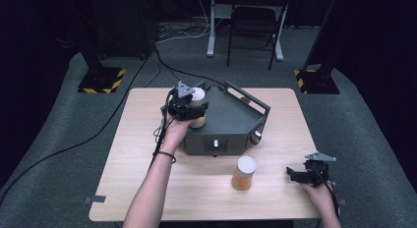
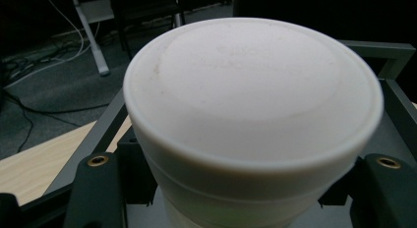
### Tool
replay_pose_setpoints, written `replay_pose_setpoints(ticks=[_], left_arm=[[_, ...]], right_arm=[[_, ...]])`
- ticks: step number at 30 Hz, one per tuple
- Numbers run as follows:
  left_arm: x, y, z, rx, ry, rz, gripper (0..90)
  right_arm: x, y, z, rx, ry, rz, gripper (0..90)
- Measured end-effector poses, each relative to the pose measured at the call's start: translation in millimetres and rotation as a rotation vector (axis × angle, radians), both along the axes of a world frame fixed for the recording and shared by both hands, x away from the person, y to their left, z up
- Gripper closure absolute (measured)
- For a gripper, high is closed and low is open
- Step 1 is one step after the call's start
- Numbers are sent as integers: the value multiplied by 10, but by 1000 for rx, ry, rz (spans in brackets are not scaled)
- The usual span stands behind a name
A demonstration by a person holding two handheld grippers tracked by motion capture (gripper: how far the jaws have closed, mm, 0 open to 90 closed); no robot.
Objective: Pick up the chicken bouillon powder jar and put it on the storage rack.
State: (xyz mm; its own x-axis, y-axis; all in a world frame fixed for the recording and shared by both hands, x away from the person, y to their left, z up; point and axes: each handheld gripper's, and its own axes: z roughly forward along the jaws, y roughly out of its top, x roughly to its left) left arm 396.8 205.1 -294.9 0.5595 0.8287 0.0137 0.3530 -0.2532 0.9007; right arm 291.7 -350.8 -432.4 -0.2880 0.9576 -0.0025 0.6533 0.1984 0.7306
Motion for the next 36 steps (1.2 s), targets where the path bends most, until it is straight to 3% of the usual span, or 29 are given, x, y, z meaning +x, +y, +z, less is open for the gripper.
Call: replay_pose_setpoints(ticks=[3, 6, 12, 21, 30, 36], left_arm=[[-14, 15, 30, 19, 9, -2, 269], [-80, 85, 11, -3, 2, -10, 228], [-301, 260, -29, -12, -22, -24, 183], [-645, 639, -188, -24, -20, -31, 139], [-1027, 984, -518, -59, -14, -17, 92], [-1276, 1223, -892, -113, -5, 13, 78]], right_arm=[[1, 0, 1, 0, 0, 0, 17], [1, 1, 1, 0, 0, 0, 17], [0, 2, 0, 0, 0, 0, 17], [-2, 4, 0, 0, 0, -2, 17], [-5, 8, -2, 0, -1, -3, 17], [-6, 8, -2, 0, -1, -3, 16]])
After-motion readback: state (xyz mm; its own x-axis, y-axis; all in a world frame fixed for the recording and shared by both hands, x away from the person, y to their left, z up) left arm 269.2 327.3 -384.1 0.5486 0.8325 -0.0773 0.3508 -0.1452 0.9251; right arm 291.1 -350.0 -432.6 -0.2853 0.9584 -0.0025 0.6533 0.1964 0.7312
